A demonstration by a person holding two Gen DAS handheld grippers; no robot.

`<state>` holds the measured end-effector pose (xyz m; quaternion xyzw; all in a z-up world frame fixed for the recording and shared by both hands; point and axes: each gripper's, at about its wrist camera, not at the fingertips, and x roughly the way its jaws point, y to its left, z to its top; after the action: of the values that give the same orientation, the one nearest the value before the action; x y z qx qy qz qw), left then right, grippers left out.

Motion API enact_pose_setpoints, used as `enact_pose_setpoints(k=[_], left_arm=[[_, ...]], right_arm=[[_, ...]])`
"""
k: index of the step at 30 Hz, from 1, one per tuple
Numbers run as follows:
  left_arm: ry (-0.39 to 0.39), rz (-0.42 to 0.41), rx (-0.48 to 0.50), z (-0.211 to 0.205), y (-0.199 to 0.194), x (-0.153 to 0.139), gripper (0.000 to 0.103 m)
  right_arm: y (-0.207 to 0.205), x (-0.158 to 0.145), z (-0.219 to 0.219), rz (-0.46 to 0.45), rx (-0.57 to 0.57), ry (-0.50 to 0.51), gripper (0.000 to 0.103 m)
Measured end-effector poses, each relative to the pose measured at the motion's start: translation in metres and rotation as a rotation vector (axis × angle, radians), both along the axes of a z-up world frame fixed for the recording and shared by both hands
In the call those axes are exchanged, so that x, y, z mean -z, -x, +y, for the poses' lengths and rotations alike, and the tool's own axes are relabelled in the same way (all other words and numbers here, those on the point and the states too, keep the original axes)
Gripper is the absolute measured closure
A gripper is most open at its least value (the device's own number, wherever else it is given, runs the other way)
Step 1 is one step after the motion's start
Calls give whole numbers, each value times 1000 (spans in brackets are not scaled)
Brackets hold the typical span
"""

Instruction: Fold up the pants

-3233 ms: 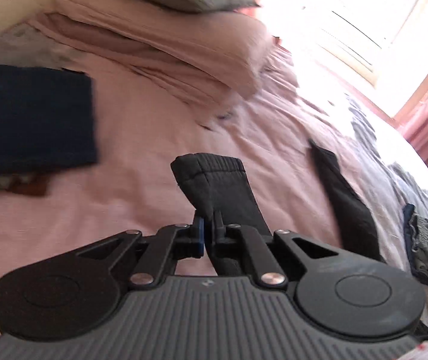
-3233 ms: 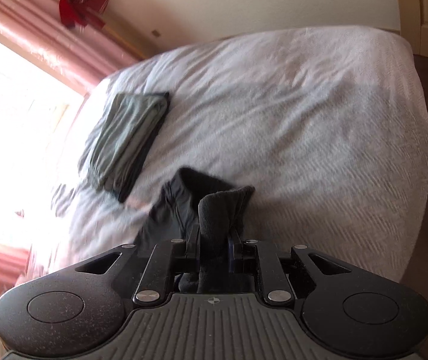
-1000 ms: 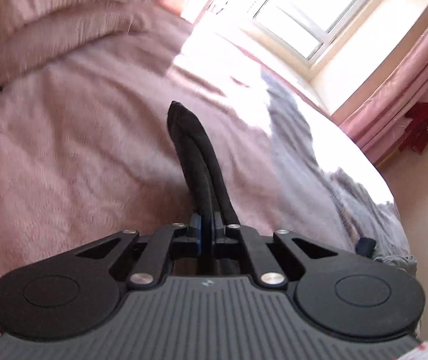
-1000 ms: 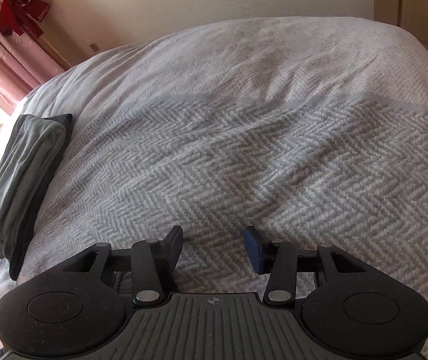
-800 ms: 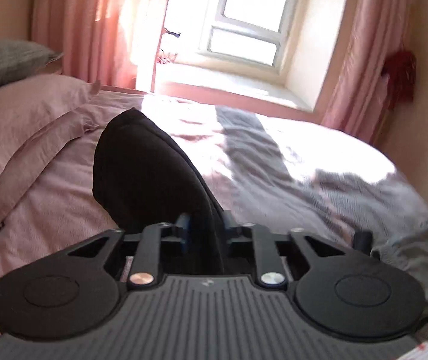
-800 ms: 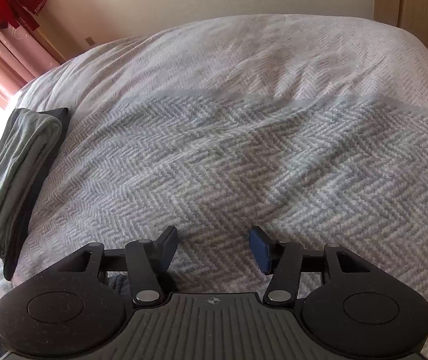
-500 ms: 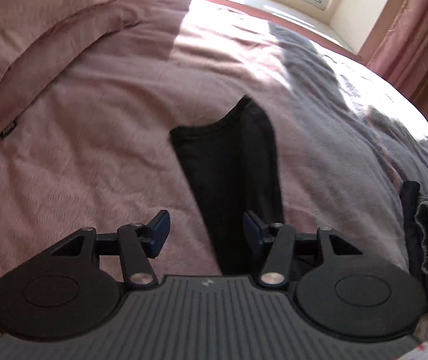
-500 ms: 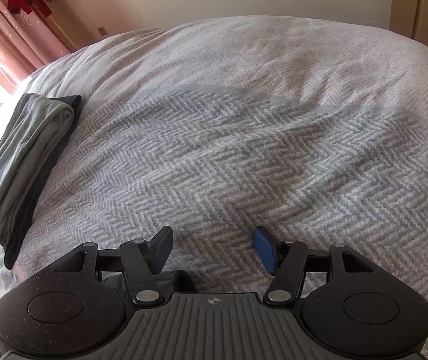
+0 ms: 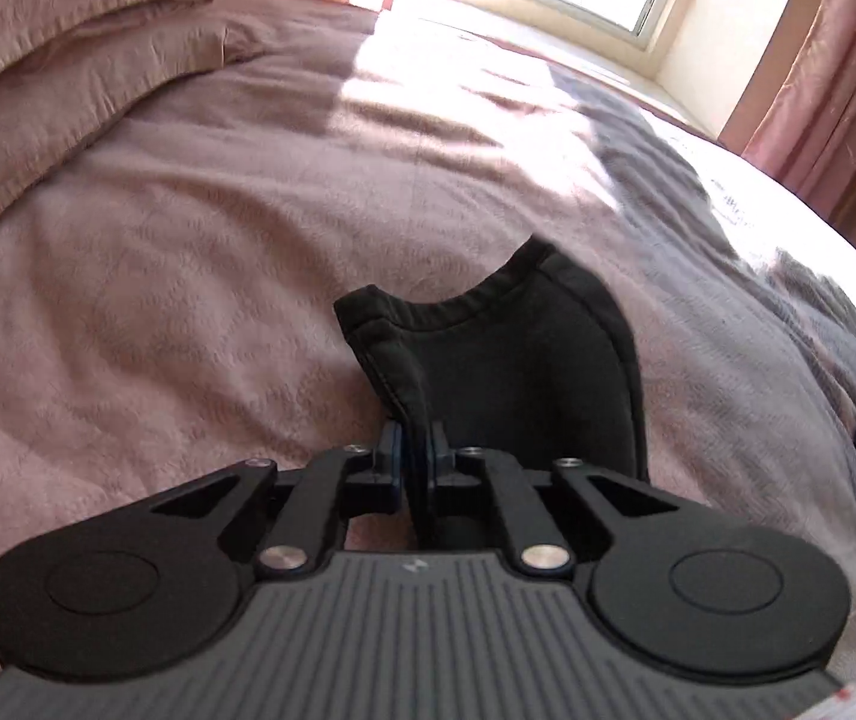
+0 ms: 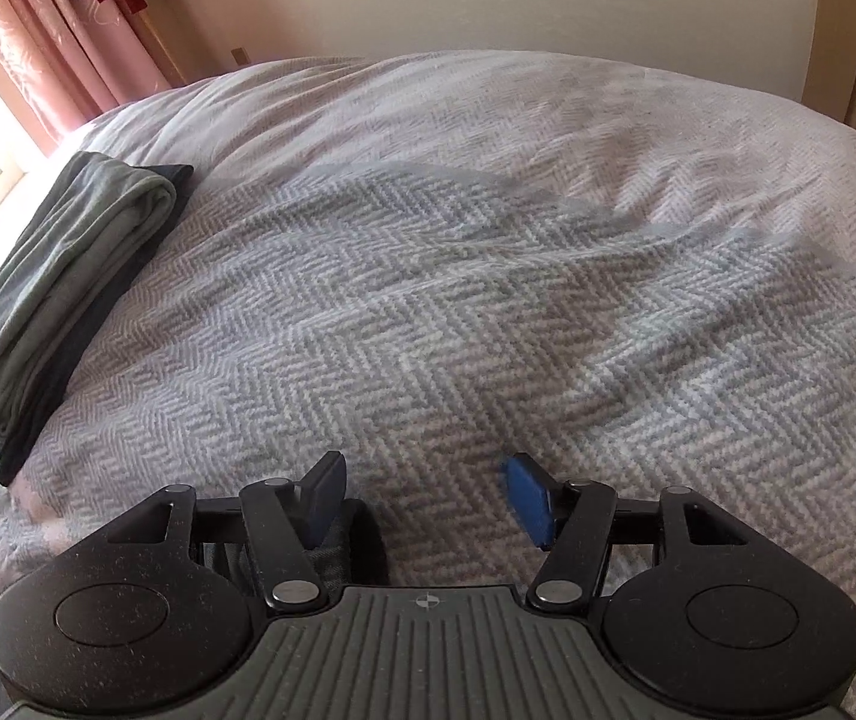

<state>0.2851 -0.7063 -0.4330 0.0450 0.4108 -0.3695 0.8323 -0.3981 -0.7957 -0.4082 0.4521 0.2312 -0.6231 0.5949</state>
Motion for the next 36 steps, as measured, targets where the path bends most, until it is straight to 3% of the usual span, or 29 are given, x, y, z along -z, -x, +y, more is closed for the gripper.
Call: enact_pose_setpoints(k=[3,5,7,8,11,13,14,16,18,20,24,30,33,36], left_arm=[[34,-132,-31,46,1,-43,99],[77,-128,-58,93,-9,-71,97],[67,-148,-70,138,-10,-85,96],[21,-158,-84,157,-8,-79,95],[-209,-111,-127,189,-7,-24,72],[-361,-97,-215,206,-11,13,74],[-376,-90,-254,215,-12,20,74],[-305,-55,-323,240,-10,11,74],[-213,-7,-332,262,-4,-10,73],[-157,22,-295,274,9,-32,71],[-39,100,-173,282,52,-69,66],[10,143,-52,286,125,-92,64],[7,136,-68,297,155,-93,62],[-19,138,-130,307,183,-91,62]], right_arm=[[0,-5,4,-12,14,4,46],[-1,-8,7,-25,8,5,46],[-5,-12,10,-33,-14,10,46],[-7,-13,12,-29,-27,12,46],[-14,-12,19,-32,-54,4,46],[-16,-12,25,-53,-64,-2,46],[-17,-14,29,-57,-74,-4,46],[-16,-24,38,-66,-109,13,46],[-11,-37,48,-61,-155,52,46],[-2,-48,58,-62,-182,85,46],[11,-54,72,-166,-251,92,47],[4,-32,62,-180,-437,57,53],[10,-6,36,-246,-437,34,66],[17,15,9,-403,-444,12,96]])
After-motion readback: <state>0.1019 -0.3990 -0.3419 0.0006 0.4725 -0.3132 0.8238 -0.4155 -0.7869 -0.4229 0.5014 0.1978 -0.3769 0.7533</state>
